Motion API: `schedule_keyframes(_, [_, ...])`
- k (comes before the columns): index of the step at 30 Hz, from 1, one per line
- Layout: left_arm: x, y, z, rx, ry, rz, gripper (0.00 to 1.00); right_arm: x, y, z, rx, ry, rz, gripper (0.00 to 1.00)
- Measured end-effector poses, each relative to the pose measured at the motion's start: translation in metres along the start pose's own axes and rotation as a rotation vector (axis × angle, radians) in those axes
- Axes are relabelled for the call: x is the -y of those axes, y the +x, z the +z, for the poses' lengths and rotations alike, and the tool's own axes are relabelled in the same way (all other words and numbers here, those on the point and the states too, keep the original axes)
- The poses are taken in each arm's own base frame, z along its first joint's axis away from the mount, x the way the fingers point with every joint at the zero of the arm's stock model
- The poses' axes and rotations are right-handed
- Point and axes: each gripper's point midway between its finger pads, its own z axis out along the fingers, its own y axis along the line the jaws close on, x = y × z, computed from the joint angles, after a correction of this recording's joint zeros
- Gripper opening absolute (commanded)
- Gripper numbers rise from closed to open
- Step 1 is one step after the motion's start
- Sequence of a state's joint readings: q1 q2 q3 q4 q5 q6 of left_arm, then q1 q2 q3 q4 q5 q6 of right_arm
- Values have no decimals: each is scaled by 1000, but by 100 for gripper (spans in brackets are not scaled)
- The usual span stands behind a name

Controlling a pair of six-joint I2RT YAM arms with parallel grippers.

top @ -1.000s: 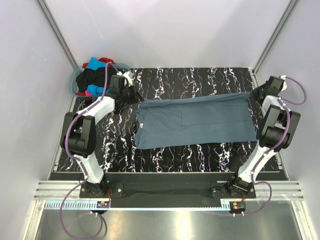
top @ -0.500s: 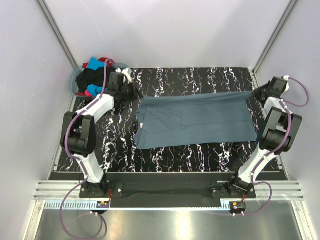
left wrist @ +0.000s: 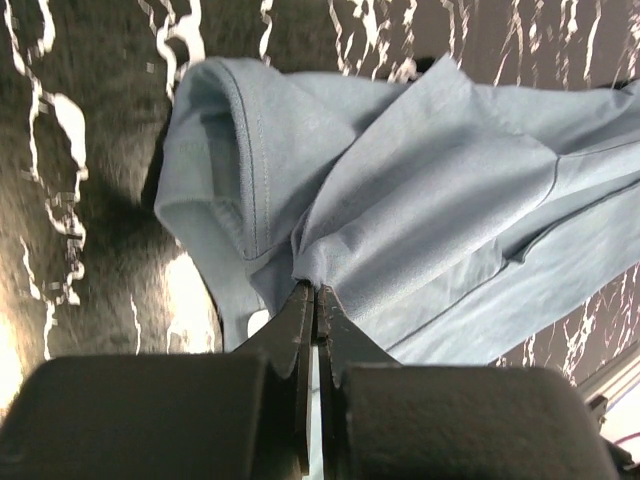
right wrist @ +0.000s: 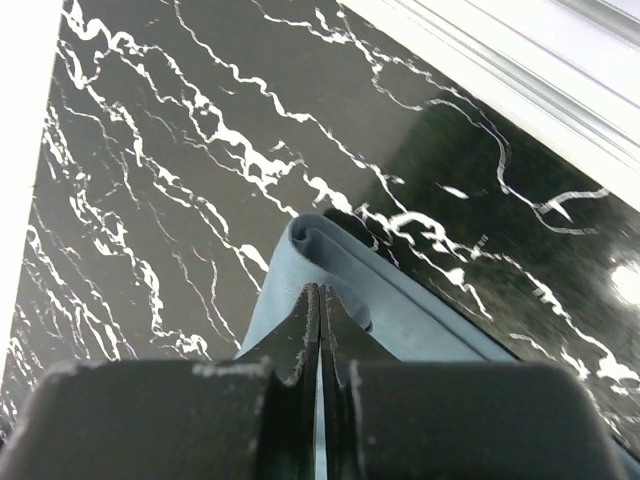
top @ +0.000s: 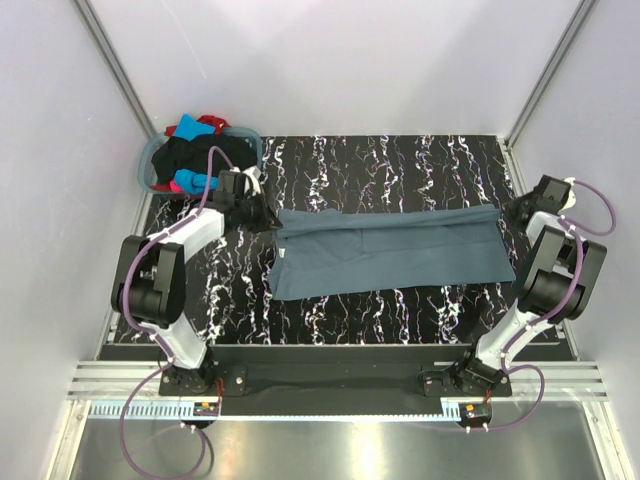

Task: Fold and stack the t-shirts
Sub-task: Fold the tshirt

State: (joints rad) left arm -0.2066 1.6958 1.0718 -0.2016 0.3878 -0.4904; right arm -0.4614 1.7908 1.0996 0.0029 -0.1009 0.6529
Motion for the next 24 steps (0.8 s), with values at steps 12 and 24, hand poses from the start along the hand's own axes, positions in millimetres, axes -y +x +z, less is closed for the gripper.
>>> schedule_keyframes(12, [5,31,1,-77,-21,9,24,16,9,-4,0,45,5,19])
schedule_keyframes(24, [-1,29,-23,-27,-180,39,48,23,13,-33,-34,112,40,30])
